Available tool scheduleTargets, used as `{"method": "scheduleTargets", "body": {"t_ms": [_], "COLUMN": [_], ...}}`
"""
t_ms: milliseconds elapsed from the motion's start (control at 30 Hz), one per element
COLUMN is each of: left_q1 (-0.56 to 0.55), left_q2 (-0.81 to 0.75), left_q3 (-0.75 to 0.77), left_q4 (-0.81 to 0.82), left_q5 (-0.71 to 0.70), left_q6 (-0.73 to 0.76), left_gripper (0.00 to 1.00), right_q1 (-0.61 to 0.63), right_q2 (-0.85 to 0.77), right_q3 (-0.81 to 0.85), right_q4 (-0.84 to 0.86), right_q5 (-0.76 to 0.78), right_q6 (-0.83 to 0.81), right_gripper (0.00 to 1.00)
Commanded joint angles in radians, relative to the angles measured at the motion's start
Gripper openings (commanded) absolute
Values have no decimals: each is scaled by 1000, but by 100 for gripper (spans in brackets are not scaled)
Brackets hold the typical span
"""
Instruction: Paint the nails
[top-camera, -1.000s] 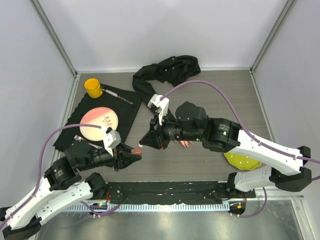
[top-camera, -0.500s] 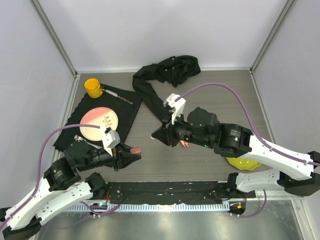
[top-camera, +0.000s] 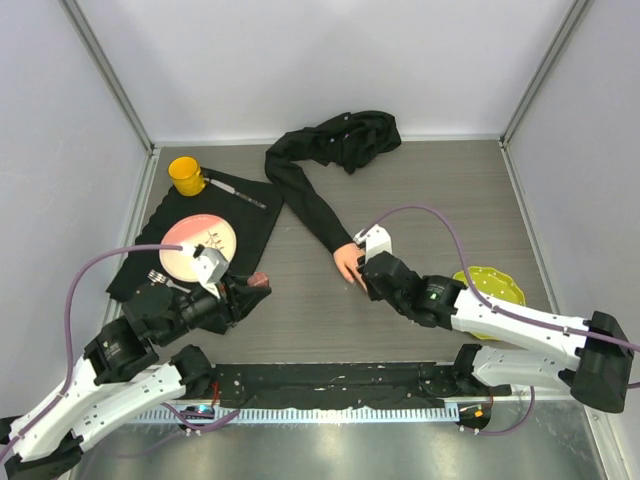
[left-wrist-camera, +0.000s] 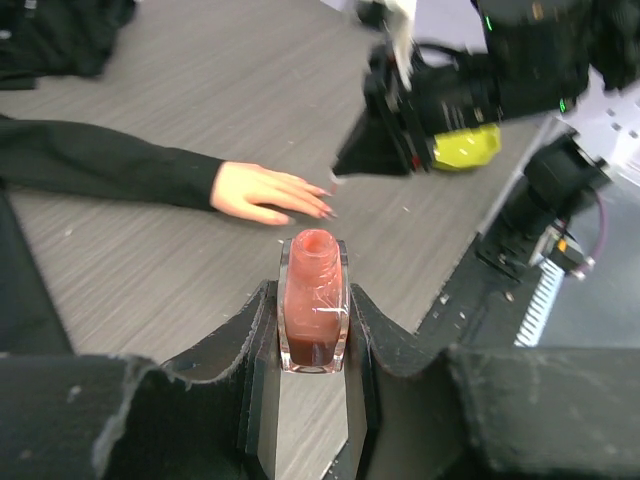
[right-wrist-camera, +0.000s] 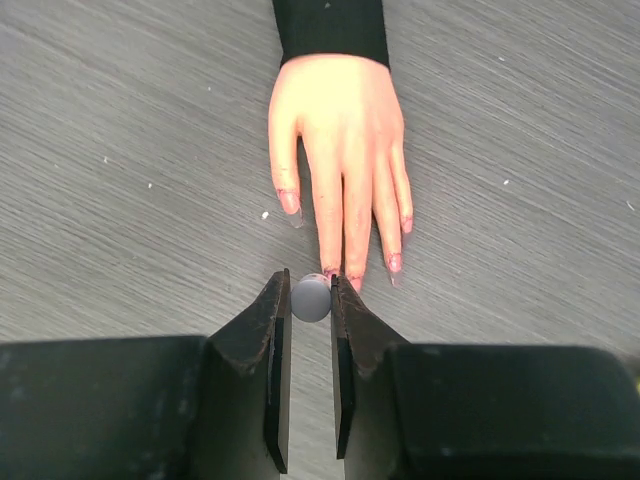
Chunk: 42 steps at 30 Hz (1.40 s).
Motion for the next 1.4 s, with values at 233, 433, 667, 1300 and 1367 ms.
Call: {"method": "scheduleTargets", "body": {"t_ms": [233,433,667,1300,1367], "left_q1": [1,1,1,25,27], "left_q2": [165,154,122,133,131], "left_q3": [184,112,80,74,72], "left_q4": [96,148,156,157,156], "left_q5": [-113,-164,-172,-130,-129], "left_q6": [50,84,92,84,84], "left_gripper": [0,0,0,0,0], "right_q1": [6,9,29,29,28], "right_q2": [127,195,238,270,278], "right_q3": [-71,-70,-82,-73,-70], "right_q4": [424,443,448,469,472], "right_q5": [0,6,35,71,71], "right_q6": [-133,-150,-140,-156,-159], "right_gripper": [1,1,1,1,1]}}
